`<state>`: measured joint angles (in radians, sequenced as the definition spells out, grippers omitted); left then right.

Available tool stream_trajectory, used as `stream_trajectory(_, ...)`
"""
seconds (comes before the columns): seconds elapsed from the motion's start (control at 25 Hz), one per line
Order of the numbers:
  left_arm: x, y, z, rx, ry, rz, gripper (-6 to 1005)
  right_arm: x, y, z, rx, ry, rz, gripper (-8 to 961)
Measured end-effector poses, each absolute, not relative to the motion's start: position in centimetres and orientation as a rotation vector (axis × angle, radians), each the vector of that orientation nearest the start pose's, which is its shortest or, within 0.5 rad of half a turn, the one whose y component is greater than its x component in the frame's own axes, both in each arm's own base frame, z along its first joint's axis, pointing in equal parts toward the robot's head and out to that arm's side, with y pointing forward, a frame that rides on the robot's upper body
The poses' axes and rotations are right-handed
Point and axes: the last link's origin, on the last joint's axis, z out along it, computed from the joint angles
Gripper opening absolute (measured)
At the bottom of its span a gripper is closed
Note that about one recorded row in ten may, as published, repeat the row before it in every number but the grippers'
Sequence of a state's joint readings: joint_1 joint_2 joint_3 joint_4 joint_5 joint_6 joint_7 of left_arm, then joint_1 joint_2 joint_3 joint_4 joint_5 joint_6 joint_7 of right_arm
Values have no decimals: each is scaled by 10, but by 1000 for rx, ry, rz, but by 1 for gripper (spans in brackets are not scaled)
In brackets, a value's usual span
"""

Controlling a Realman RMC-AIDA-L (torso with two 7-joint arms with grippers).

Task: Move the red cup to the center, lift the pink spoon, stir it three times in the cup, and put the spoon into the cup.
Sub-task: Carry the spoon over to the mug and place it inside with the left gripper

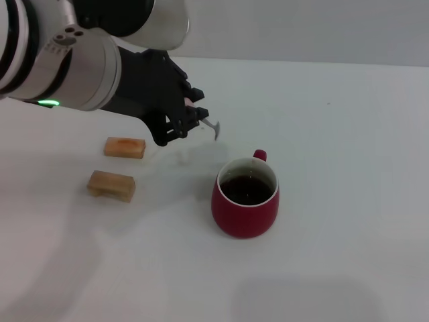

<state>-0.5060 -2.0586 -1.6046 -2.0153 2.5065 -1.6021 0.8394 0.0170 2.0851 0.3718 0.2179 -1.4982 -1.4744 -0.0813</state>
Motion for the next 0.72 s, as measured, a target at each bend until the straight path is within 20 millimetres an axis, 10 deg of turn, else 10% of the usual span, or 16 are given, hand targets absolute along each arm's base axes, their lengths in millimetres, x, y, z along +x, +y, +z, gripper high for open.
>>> stream_trajectory(0.72,-50,301,41,-2693,182,236,165,435,155,30,-1072,648,305,0)
